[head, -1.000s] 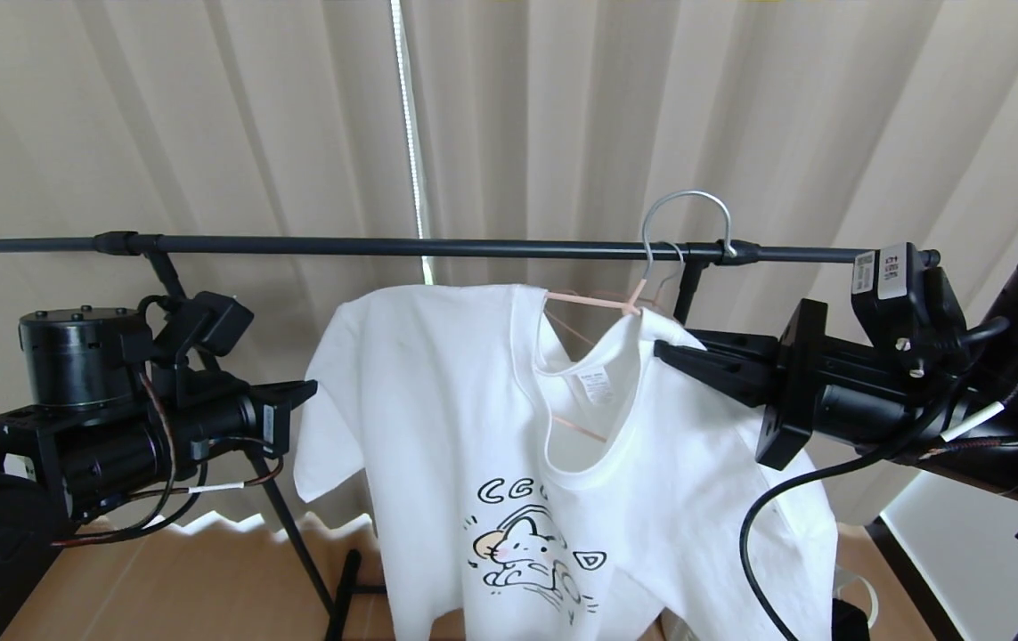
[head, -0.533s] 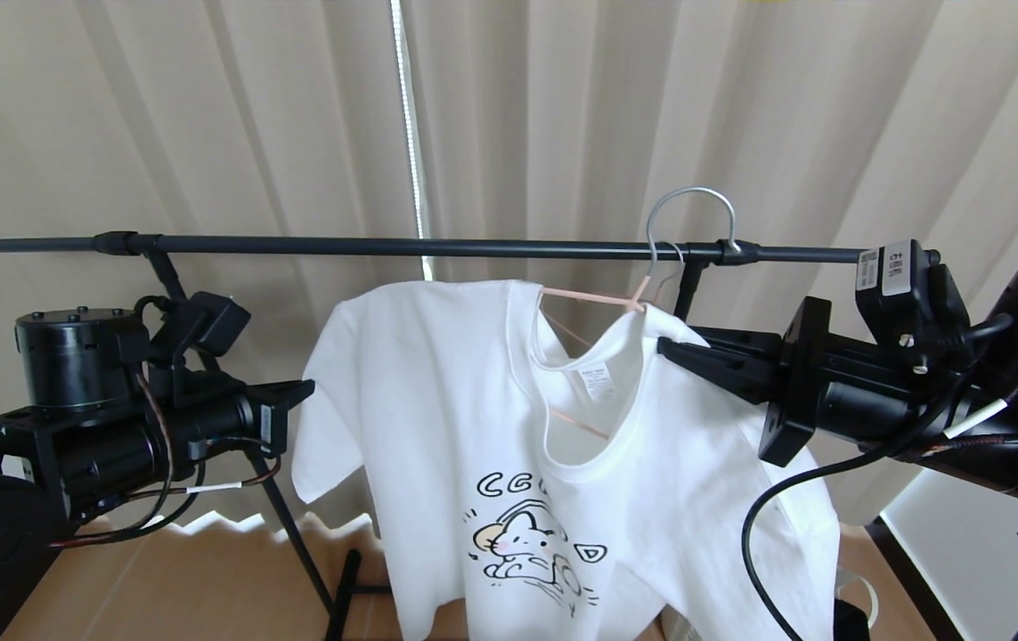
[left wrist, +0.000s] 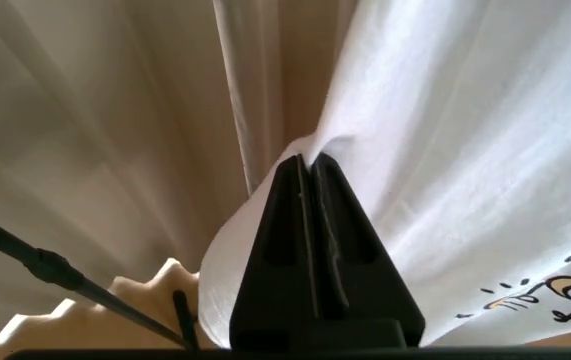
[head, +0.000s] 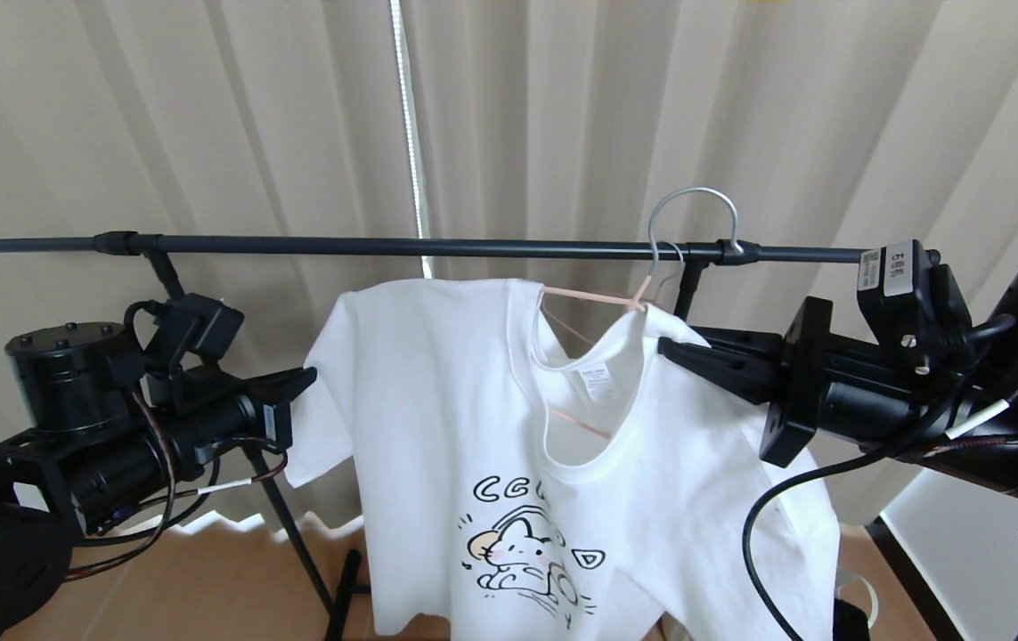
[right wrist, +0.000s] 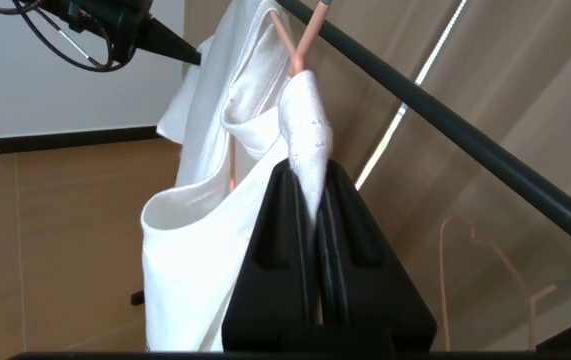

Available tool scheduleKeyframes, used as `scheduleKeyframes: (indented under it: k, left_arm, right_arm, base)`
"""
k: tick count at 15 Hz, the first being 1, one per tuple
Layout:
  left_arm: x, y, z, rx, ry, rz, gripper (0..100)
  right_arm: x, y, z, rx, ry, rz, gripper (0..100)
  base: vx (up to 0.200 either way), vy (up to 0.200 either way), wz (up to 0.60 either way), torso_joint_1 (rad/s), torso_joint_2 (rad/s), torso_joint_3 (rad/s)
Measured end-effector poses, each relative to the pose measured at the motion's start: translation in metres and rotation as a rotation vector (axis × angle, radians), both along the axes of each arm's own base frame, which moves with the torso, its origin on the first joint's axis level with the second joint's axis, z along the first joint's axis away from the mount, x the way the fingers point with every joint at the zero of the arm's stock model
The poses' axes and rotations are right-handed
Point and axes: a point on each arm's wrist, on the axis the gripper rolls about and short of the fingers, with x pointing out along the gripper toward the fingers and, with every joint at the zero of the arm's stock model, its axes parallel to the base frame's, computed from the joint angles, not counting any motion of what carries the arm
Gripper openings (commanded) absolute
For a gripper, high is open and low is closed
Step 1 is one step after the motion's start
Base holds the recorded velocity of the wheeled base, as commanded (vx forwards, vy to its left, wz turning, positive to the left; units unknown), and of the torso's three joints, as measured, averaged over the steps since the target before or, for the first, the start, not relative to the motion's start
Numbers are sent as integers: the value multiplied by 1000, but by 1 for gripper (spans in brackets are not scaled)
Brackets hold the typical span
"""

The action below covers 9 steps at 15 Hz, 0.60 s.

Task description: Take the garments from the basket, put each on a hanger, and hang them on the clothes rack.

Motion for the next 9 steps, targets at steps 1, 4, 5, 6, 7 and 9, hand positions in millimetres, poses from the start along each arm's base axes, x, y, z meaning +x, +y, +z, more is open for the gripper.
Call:
scheduleKeyframes:
  k: [1,4,5,6,7,9]
  left_arm:
    - [0,0,-1,1,4,0,100]
    - [1,0,-4,2,14,1,100]
    - [1,0,-5,3,15,0,100]
    - [1,0,-5,3,16,-1,100]
    - [1,0,-5,2,15,-2,100]
    - [1,0,-3,-4,4,-5,100]
  right_arm:
    - [0,0,0,-1,2,0,0]
    - [0,0,0,-1,2,0,0]
    - [0,0,0,-1,2,0,0]
    - [0,0,-1,-1,2,0,0]
    - [0,0,-1,-1,2,0,0]
    - [0,0,-1,-2,4,2,0]
  base:
    - [0,0,0,0,0,0]
    - [0,0,0,0,0,0]
    - [0,0,0,0,0,0]
    - [0,0,0,0,0,0]
    - [0,0,0,0,0,0]
    - [0,0,0,0,0,0]
